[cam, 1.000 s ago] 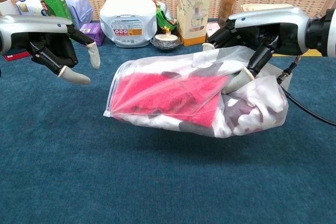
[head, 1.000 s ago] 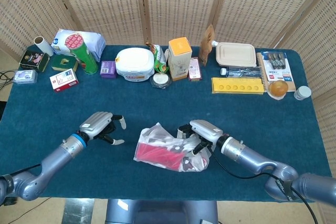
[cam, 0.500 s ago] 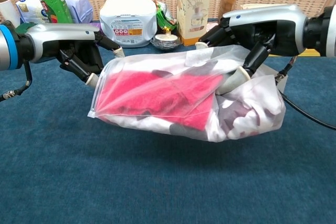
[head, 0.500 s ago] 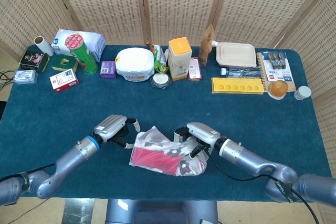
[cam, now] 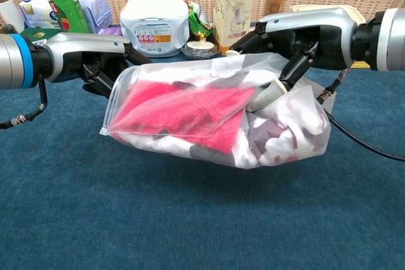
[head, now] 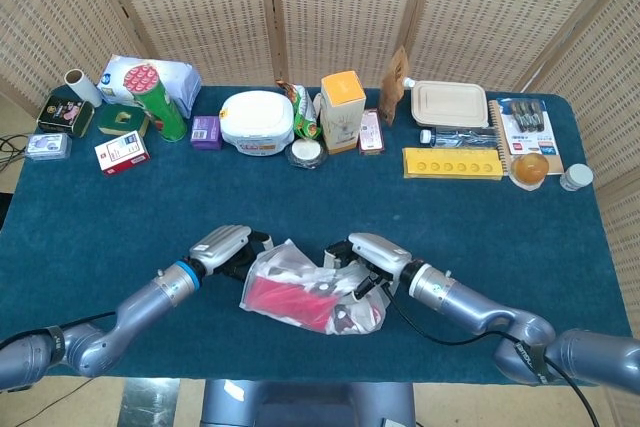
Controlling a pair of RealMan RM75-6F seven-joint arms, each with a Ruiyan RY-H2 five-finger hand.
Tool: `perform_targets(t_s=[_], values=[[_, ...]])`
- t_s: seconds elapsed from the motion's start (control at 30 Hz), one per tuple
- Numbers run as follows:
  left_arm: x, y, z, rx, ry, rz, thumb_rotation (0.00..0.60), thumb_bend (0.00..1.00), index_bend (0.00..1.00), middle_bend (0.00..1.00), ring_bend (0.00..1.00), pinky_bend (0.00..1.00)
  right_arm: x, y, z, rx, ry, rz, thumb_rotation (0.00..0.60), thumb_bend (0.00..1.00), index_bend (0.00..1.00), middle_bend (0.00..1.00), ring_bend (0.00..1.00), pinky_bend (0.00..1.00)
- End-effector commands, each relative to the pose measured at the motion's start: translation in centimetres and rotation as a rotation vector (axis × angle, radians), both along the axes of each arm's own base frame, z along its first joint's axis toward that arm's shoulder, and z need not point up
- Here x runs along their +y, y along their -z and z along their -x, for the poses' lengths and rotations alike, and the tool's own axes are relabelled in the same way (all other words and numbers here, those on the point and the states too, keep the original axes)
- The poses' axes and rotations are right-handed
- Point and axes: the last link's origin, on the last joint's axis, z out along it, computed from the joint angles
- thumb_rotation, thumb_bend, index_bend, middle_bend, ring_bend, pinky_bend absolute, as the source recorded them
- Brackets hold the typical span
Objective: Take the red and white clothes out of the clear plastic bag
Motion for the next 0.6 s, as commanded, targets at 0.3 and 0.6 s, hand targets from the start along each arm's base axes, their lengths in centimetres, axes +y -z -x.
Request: perform_targets(t_s=[0.3,0.6], values=[[0.6,-0.2,0.7,0.006,-0.044,-0.021,0.600,0.52,0.66,0.98,0.95,0.93,0.5,0.7,-0.4,-0.003,-0.012,-0.035,0.600,0.28,0.61,0.66,0.85,0.69],[0.7,-0.5,1.6,0.013,-0.068,-0.035,0.600,0.51,0.67,0.99,0.96,0.94,0.2,1.9,-0.4,0.047,-0.041,-0.025,0.600,0.28,0.57,0.61,0.80,0.66]])
